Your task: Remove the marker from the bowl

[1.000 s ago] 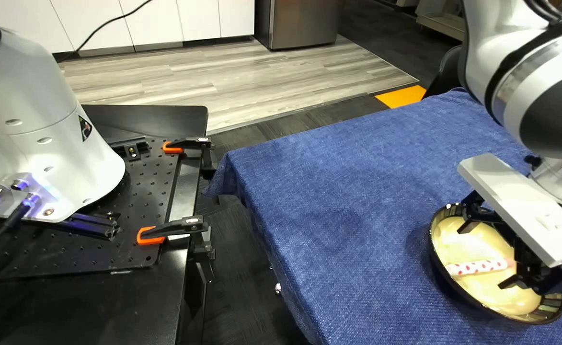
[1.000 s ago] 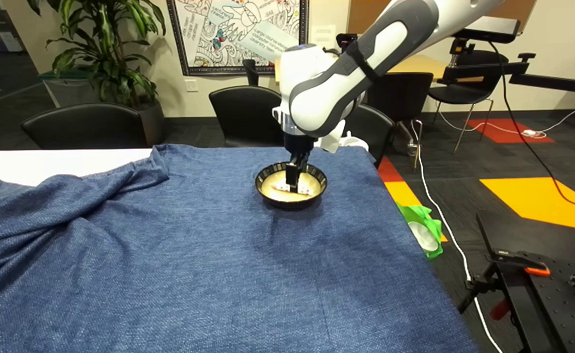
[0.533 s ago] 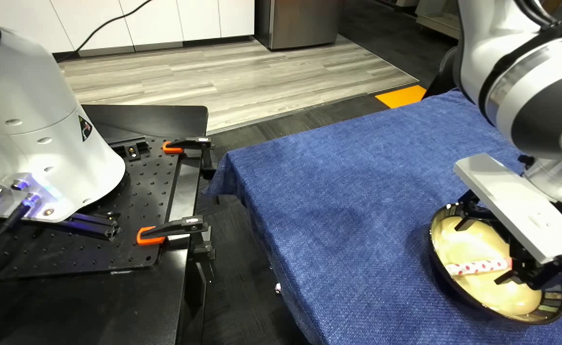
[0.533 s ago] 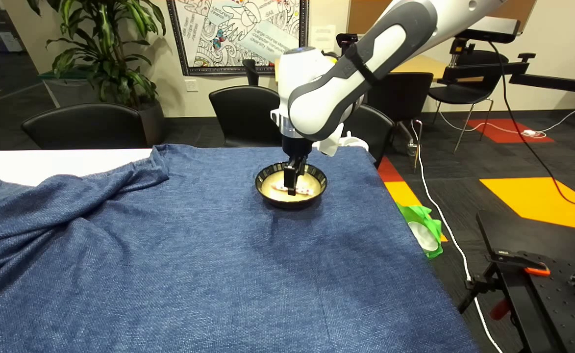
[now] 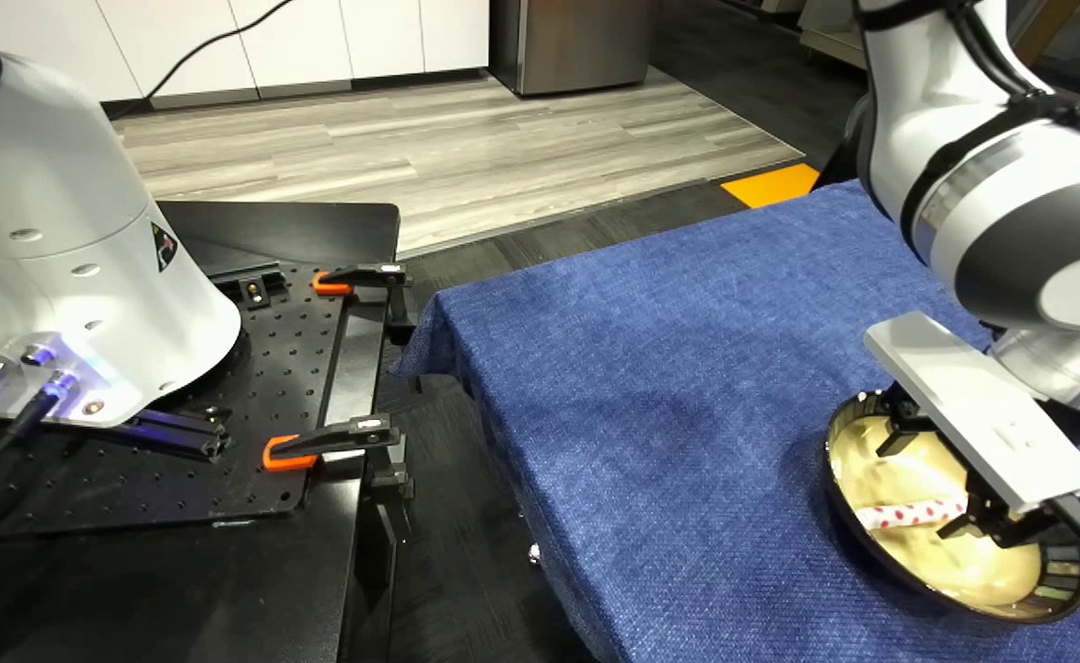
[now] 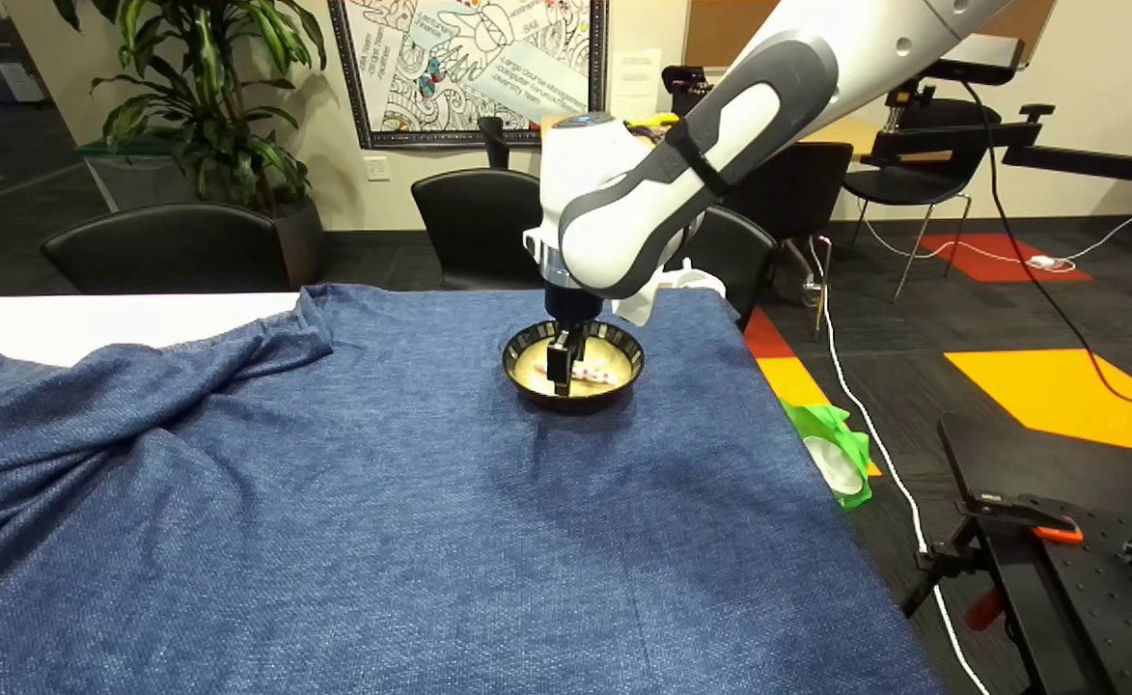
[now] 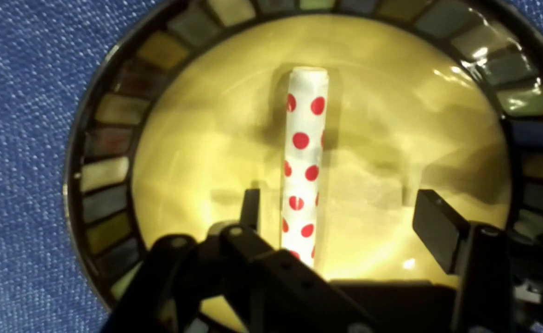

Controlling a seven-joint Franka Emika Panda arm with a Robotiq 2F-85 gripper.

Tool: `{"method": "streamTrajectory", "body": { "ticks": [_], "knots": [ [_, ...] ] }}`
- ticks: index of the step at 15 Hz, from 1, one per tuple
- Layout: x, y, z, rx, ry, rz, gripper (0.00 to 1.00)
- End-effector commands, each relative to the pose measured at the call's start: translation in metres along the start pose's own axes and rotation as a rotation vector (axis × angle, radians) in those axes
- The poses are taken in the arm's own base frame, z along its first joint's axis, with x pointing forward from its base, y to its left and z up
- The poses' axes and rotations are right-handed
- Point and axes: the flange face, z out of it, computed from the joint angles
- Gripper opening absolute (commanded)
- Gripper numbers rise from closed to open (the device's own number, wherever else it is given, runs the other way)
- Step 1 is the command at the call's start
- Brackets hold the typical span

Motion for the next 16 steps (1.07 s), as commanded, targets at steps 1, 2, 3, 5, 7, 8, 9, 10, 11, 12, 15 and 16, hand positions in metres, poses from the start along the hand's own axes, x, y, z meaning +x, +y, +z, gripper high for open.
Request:
{"method": "streamTrajectory", "body": {
  "ticks": [1, 2, 3, 5, 7, 8, 9, 10, 11, 12, 15, 16],
  "knots": [
    [0.011, 0.005, 0.003, 0.001, 0.032, -0.010, 0.53],
    [0.012, 0.005, 0.004, -0.001, 0.033, -0.009, 0.44],
    [0.014, 0.006, 0.004, -0.002, 0.036, -0.008, 0.38],
    [0.016, 0.006, 0.005, -0.004, 0.039, -0.007, 0.22],
    [0.017, 0.006, 0.003, -0.008, 0.044, -0.006, 0.07],
    [0.018, 0.006, 0.001, -0.011, 0.047, -0.002, 0.01],
    [0.017, 0.006, -0.001, -0.013, 0.051, -0.002, 0.01],
    [0.017, 0.006, -0.005, -0.015, 0.053, 0.004, 0.05],
    [0.015, 0.005, -0.011, -0.020, 0.063, 0.011, 0.05],
    [0.014, 0.004, -0.016, -0.019, 0.073, 0.007, 0.05],
    [0.010, 0.000, -0.040, -0.039, 0.130, 0.020, 0.05],
    [0.009, -0.003, -0.048, -0.043, 0.152, 0.015, 0.05]
  ]
}}
